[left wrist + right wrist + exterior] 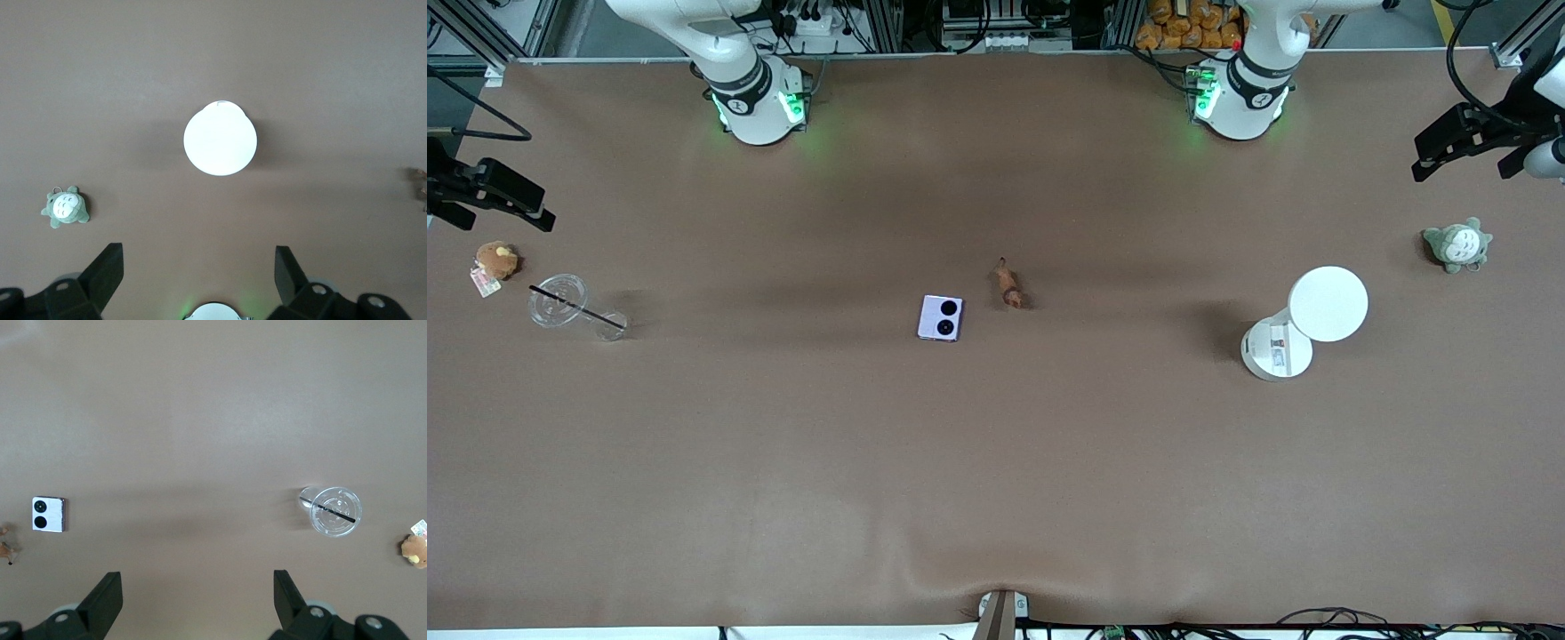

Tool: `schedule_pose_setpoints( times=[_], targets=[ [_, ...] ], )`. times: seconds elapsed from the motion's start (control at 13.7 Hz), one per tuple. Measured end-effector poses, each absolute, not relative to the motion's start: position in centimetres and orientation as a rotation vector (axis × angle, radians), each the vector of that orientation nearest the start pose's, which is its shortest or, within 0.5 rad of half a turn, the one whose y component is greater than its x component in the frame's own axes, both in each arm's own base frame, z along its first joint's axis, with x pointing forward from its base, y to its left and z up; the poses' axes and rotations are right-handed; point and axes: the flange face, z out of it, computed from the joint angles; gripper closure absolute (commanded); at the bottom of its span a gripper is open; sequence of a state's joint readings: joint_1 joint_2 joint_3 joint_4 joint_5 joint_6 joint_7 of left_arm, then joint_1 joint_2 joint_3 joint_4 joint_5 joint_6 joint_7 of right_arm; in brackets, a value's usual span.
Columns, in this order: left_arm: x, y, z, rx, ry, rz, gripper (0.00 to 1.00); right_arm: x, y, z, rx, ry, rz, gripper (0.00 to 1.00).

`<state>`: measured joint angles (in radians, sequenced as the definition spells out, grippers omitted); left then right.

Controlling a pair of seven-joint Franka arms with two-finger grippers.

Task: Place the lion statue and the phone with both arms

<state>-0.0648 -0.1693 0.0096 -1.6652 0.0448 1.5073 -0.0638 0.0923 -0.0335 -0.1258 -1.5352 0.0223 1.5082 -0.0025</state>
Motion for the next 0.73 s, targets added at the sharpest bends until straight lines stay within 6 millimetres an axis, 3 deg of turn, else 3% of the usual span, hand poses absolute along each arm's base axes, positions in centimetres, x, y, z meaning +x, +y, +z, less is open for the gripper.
schedule_pose_setpoints(
  times=[0.22,0.73],
  targets=[
    [49.4,-2.2,66.4,-3.099,-0.018,-0.022,0.0,53.9,-1.6,65.1,-3.115,-0.061,-0.005,0.0],
    [49.8,-2.2,66.4,-3.099,-0.018,-0.025,0.0,53.8,-1.6,64.2,-3.11,-0.126,0.07,0.0]
  ],
)
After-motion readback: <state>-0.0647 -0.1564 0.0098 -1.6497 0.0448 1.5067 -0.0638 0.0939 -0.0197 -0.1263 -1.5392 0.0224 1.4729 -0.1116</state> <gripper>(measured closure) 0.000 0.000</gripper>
